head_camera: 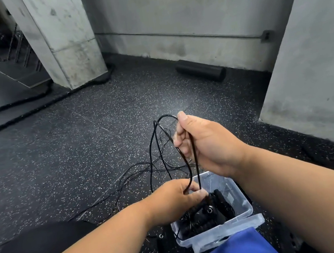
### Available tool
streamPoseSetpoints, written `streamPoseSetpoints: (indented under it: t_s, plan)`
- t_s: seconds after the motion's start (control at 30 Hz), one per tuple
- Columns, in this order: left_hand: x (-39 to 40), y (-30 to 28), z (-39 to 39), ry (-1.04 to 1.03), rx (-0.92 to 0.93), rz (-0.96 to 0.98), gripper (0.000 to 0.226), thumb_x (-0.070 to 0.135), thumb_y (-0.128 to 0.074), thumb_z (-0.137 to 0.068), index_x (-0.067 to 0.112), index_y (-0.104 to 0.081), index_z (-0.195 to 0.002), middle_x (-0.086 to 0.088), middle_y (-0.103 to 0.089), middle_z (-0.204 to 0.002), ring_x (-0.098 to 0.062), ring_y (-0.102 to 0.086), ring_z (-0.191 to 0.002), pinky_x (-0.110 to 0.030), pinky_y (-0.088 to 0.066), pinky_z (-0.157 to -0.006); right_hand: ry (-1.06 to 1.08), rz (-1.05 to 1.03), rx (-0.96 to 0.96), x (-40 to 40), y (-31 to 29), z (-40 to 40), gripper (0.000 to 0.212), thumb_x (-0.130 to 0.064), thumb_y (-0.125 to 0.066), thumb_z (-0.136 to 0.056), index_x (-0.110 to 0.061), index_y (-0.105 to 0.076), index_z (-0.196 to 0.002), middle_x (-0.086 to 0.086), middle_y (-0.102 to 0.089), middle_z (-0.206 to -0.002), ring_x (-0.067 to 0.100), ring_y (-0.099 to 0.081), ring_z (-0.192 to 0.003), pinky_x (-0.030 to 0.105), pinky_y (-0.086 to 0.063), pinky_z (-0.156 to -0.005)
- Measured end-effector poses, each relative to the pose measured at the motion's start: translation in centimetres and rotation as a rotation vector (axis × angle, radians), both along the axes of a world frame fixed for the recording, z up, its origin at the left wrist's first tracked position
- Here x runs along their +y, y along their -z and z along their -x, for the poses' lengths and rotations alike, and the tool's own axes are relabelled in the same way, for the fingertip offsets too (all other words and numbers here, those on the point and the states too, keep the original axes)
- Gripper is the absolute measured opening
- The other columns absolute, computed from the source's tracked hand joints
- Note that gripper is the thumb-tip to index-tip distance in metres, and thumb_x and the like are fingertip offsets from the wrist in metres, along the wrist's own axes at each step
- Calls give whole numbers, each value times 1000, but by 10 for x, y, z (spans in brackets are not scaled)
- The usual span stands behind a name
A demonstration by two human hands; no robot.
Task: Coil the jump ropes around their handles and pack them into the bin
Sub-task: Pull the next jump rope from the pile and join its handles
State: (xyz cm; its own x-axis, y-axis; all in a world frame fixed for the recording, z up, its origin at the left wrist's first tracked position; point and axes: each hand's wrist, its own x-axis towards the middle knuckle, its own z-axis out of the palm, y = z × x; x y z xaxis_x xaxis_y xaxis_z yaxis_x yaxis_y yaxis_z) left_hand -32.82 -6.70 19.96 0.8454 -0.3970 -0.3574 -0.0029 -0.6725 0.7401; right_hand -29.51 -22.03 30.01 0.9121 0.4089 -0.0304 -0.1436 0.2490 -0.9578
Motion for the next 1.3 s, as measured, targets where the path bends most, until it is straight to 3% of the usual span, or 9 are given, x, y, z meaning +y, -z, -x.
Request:
streamPoseSetpoints:
  t_s: [0.07, 0.17, 0.27, 0.43, 0.67, 0.83, 0.93, 1.1, 1.3]
  plan:
    - [0, -7, 3, 19, 23, 50, 37, 67, -60, -94, 36, -77, -108, -4, -75, -89, -13, -57, -76, -45, -58, -79, 17, -25, 6, -4, 0, -4, 35, -38, -42, -110, -16, -53, -86, 6, -66, -78, 13, -56, -64, 24, -44, -63]
    - [6, -22, 2, -42, 8, 170, 29, 46, -55, -107, 25, -76, -104, 14, -51, -58, -9, -37, -52, -29, -36, -51, 121, 67, -15, -15, 6, -15, 41, -47, -42, -108, -15, -61, -94, 8, -73, -93, 17, -62, -81, 30, -48, -76]
    - [20, -37, -8, -237, -5, 381, 32, 43, -53, -107, 16, -70, -106, 14, -44, -61, -7, -35, -54, -21, -34, -48, 163, 268, -31, -32, 21, -26, 54, -60, -39, -104, -17, -69, -112, 2, -74, -104, 19, -63, -96, 39, -47, -88]
    - [32, -62, -17, -507, 195, 883, 22, 36, -61, -99, 15, -67, -104, 10, -25, -61, -5, -20, -50, -18, -17, -43, -452, 774, -21, -25, 62, -15, 38, -43, -51, -105, -42, -54, -142, -8, -57, -147, 11, -54, -132, 37, -42, -110]
    - [34, -72, -12, -450, 332, 1024, 33, 31, -63, -93, 12, -73, -119, 12, -19, -60, -6, -9, -54, -17, -11, -43, -443, 606, -43, 6, 100, 14, 14, -36, -67, -99, -30, -69, -112, 5, -74, -102, 12, -65, -89, 40, -54, -85]
    - [55, -88, -22, -583, 391, 1284, 23, 36, -60, -95, 19, -73, -105, 13, -16, -61, -4, -9, -55, -14, -10, -40, -531, 528, -13, 15, 111, 21, 29, -12, -63, -101, -33, -70, -120, 2, -72, -117, 17, -65, -103, 49, -51, -104]
    - [56, -86, -26, -669, 411, 1368, 24, 37, -56, -100, 19, -72, -97, 13, -16, -62, -4, -9, -55, -14, -13, -37, -558, 579, -65, 26, 113, 29, 18, -26, -56, -107, -27, -72, -114, 9, -75, -117, 10, -68, -97, 42, -55, -95]
    - [72, -76, -34, -841, 281, 1393, 33, 38, -46, -112, 17, -69, -99, 11, -21, -59, -3, -18, -47, -16, -18, -36, -477, 621, 4, 27, 106, 26, 44, -44, -50, -107, -9, -76, -99, 8, -77, -96, 12, -68, -78, 36, -57, -79]
    - [91, -80, -37, -1007, 35, 1246, 36, 40, -47, -112, 13, -71, -109, 10, -17, -65, -5, -15, -49, -19, -16, -38, -464, 654, -6, 10, 98, 10, 29, -30, -49, -107, -18, -75, -111, -4, -78, -111, 25, -69, -115, 47, -48, -109]
